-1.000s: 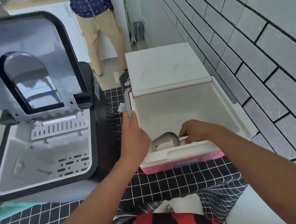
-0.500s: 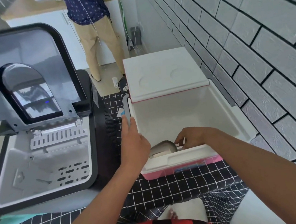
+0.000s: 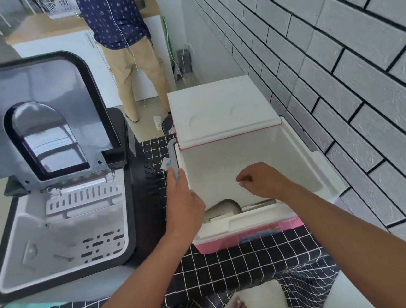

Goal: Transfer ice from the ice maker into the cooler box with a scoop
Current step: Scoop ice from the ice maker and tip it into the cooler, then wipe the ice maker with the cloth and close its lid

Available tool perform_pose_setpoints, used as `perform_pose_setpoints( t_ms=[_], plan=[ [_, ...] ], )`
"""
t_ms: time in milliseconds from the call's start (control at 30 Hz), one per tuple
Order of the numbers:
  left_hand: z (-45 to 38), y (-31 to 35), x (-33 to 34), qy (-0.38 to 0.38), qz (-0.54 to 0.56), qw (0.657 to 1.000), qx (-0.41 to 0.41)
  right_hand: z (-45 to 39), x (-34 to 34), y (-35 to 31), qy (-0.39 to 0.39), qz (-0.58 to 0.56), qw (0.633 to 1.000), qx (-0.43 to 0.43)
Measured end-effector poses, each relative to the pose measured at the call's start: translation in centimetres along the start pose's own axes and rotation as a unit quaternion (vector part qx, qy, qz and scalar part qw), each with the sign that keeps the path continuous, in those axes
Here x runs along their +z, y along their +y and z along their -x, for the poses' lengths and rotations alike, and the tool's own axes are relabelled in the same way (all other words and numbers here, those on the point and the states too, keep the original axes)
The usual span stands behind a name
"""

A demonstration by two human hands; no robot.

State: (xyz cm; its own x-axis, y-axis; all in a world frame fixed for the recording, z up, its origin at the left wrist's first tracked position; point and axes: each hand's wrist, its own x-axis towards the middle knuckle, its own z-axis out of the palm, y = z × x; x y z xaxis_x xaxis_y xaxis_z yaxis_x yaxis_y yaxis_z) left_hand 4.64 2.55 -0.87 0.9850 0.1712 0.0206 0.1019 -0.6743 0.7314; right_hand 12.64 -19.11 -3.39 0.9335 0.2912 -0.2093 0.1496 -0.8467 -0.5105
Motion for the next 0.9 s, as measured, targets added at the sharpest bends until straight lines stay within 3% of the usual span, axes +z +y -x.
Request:
perform_pose_setpoints(
  t_ms=[133, 300, 567, 733, 900],
  plan=[
    [0.1, 0.6, -0.4, 0.001, -0.015, 1.0, 0.003, 3.3, 0.7, -2.8, 0.086, -0.113, 0.99, -0.008],
    [0.0, 0.6, -0.5, 0.002, -0.023, 1.0, -0.004, 6.0, 2.3, -3.6, 0.092, -0.004, 0.996, -0.007],
    [0.2, 1.2, -3.5, -0.048, -0.015, 0.998, 0.028, 6.6, 0.8, -4.3, 0.139, -0.102, 0.985, -0.022],
    [1.8, 1.9, -10.9, 0.035, 0.056, 0.988, 0.14, 6.7, -0.2, -10.2, 0.179, -0.158, 0.967, -0.093],
    [3.4, -2.3, -19.0, 0.185, 0.099, 0.974, 0.085, 5.6, 0.0, -19.2, 0.172, -0.188, 0.947, -0.195]
  ],
)
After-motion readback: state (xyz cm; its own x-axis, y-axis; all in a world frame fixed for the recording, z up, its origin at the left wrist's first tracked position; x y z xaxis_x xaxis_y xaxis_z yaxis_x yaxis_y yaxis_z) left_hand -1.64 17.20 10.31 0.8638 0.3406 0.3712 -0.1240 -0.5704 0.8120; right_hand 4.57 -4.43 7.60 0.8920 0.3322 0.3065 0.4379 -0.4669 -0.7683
